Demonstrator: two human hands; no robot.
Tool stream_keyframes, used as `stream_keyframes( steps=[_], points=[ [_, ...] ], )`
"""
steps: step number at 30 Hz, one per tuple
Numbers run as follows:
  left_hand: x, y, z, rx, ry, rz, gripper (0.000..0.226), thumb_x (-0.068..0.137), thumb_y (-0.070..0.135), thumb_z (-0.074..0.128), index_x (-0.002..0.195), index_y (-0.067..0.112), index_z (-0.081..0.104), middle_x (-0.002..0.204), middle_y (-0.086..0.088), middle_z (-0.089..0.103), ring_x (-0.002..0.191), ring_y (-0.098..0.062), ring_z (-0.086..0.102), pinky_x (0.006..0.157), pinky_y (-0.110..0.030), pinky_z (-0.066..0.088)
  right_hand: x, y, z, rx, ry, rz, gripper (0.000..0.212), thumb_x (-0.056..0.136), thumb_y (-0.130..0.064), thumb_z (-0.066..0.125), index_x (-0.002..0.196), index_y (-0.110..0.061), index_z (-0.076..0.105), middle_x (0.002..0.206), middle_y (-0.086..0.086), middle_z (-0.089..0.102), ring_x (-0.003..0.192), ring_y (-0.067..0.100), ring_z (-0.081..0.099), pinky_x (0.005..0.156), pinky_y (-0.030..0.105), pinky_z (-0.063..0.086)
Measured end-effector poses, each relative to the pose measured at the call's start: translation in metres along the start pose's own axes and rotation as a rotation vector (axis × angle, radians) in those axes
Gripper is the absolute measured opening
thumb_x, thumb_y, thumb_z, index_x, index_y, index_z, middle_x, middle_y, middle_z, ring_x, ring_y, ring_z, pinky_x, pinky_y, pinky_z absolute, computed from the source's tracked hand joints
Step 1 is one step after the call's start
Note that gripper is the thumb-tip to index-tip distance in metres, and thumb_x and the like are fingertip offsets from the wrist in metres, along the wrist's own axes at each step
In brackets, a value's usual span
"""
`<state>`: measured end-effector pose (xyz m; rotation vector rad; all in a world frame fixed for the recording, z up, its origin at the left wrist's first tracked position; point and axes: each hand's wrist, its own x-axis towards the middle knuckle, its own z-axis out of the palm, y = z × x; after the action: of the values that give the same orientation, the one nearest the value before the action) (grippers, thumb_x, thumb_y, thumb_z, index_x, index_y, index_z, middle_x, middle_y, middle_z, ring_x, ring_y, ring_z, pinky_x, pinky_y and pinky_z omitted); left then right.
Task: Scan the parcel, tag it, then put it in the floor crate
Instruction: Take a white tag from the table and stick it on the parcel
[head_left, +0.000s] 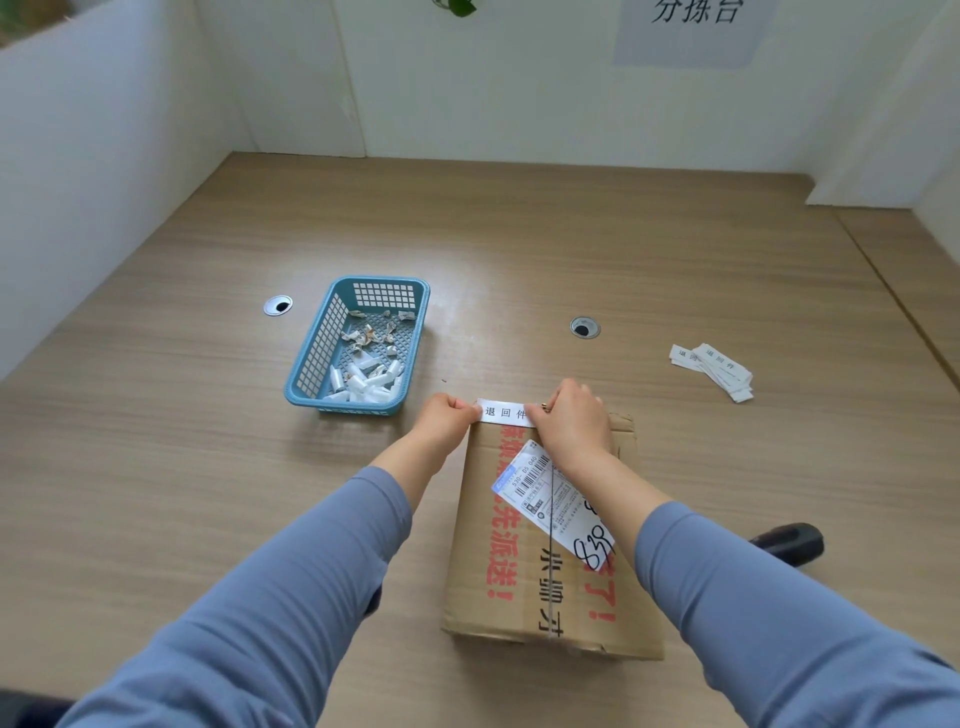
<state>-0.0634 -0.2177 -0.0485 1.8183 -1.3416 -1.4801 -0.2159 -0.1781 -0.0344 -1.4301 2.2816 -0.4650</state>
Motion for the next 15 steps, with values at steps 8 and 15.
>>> stream_keyframes(
  steps=[8, 15],
  points=[
    [-0.013, -0.011, 0.016, -0.151, 0.141, 0.039, 0.022, 0.098, 0.032, 0.040, 0.112, 0.015, 0.045, 0.099, 0.000, 0.055, 0.088, -0.015, 0.054, 0.074, -0.027, 0.041, -0.011, 0.017, 0.008, -0.053, 0.249, -0.017, 0.035, 0.095, -0.040, 0.046, 0.118, -0.015, 0.056, 0.130, 0.006, 0.051, 0.127, 0.026, 0.040, 0.109, 0.046, 0.023],
    [-0.013, -0.011, 0.039, -0.033, 0.109, 0.029, 0.053, 0.085, 0.054, 0.052, 0.122, 0.016, 0.047, 0.111, -0.005, 0.066, 0.100, -0.023, 0.065, 0.094, -0.041, 0.050, -0.020, 0.000, 0.026, -0.155, 0.058, 0.106, 0.082, 0.092, -0.063, 0.026, 0.148, -0.003, 0.026, 0.161, 0.015, 0.007, 0.150, 0.027, -0.006, 0.116, 0.057, -0.011]
  ],
)
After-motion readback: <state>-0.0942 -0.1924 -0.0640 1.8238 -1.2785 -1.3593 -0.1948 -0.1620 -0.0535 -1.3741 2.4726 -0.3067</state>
